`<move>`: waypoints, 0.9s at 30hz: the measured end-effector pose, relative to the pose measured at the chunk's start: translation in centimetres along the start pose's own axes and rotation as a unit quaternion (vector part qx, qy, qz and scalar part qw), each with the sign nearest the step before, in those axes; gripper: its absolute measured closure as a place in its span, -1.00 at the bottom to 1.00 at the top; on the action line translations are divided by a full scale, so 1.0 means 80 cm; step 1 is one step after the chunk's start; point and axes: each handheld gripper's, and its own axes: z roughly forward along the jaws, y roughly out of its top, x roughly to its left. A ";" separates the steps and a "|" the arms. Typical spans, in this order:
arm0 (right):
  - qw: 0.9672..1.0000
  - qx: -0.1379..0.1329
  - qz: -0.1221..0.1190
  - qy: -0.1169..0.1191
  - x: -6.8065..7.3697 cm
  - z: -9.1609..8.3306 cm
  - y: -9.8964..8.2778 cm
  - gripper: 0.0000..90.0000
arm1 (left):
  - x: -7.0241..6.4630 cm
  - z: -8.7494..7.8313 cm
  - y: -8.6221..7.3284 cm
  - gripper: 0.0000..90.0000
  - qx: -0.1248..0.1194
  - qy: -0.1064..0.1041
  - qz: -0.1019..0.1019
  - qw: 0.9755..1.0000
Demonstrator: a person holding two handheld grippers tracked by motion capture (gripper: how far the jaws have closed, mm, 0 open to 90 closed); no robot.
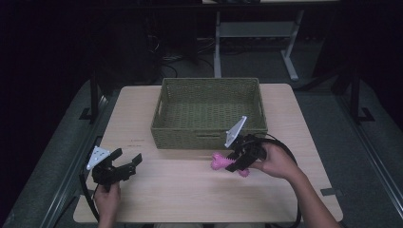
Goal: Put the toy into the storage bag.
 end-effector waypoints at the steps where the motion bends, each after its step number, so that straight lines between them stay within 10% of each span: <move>1: 1.000 -0.001 0.000 0.001 -0.001 -0.001 0.000 0.29 | 0.000 0.000 0.000 -0.71 0.000 0.000 0.000 1.000; 27: 1.000 -0.010 -0.002 0.011 -0.027 -0.040 0.025 0.29 | 0.001 0.000 0.001 -0.71 0.000 0.000 -0.003 1.000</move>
